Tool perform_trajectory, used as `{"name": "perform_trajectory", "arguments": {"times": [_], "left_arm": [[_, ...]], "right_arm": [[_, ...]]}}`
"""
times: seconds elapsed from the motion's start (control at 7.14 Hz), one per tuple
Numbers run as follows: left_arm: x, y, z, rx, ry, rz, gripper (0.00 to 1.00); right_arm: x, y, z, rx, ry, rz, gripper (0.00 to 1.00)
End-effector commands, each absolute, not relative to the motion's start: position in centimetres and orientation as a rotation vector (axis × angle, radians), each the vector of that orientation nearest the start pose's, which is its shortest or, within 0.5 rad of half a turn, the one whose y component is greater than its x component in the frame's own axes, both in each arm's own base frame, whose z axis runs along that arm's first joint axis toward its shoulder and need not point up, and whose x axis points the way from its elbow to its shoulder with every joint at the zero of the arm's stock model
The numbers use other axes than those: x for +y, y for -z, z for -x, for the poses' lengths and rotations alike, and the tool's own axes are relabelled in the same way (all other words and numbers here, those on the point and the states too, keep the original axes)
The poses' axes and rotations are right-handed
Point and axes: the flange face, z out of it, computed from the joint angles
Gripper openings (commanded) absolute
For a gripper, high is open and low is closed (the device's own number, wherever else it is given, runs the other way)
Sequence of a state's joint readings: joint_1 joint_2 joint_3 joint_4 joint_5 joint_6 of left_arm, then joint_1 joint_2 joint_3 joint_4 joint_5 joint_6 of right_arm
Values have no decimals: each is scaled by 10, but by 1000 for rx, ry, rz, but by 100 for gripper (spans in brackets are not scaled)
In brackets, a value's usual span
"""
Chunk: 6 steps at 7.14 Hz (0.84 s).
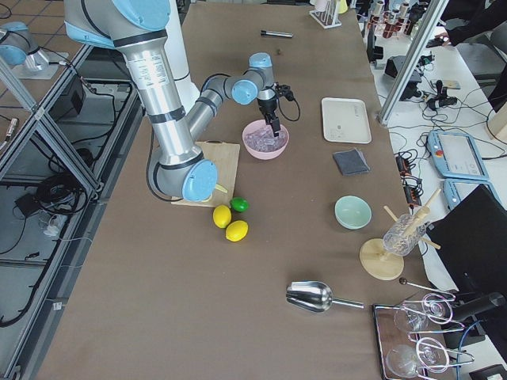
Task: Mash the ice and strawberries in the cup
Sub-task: 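Return the right gripper over the pink bowl of ice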
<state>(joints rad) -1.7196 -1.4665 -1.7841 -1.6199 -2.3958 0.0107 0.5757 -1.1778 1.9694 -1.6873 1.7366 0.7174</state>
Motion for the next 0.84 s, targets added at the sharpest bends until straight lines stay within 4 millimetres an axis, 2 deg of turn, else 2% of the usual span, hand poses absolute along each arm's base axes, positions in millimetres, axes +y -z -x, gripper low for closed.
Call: {"name": "perform_trajectory", "arguments": {"times": [0.0, 0.28, 0.7], "left_arm": [[-442, -595, 128, 808, 68, -212, 99], [-442, -593, 128, 807, 66, -216, 99], [-441, -591, 128, 807, 65, -221, 99]], "right_arm": [[-406, -314, 411, -587, 322, -297, 99], [-390, -318, 421, -587, 342, -285, 99], [-379, -315, 439, -584, 361, -280, 98]]}}
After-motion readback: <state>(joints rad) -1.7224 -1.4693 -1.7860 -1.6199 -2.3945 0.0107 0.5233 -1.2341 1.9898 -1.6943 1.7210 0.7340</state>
